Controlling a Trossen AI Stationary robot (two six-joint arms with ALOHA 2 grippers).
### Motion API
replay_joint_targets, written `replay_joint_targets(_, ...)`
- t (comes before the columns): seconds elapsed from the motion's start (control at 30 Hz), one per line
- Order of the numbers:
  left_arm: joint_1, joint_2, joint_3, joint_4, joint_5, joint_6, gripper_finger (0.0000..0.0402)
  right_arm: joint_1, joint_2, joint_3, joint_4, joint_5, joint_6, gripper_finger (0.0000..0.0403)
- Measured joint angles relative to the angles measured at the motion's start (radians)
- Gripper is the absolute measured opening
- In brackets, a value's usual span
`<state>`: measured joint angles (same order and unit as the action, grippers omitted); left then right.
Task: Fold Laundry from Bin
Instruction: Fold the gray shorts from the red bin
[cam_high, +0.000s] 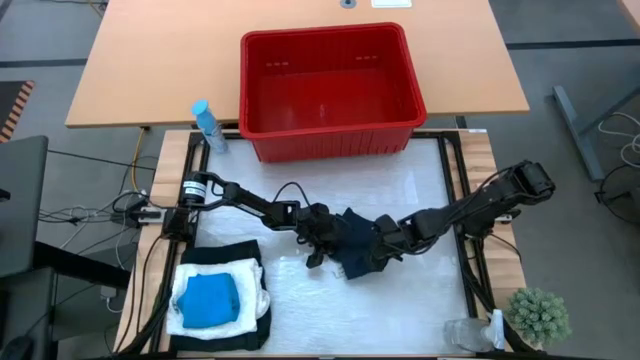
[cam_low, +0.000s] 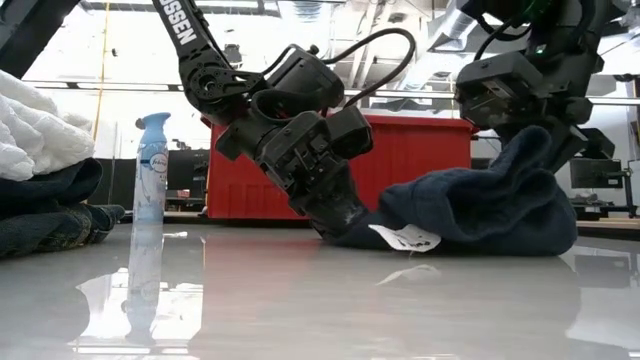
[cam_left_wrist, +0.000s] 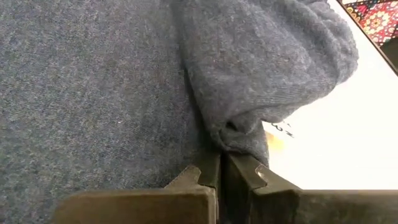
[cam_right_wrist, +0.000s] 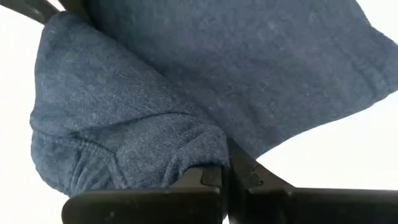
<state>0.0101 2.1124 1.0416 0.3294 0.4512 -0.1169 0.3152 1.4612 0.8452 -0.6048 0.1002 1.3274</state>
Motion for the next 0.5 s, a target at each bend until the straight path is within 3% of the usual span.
replay_joint_targets(0.23, -0.002, 0.0, 0.0, 0.017, -0.019, -0.024, 0.0, -0.007, 0.0, 0.0, -0.013, -0.024, -0.026, 0.002)
replay_joint_targets(0.5, -0.003, 0.0, 0.0, 0.031, -0.033, -0.032, 0.0, -0.01, 0.0, 0.0, -0.03, -0.045, -0.093, 0.0053)
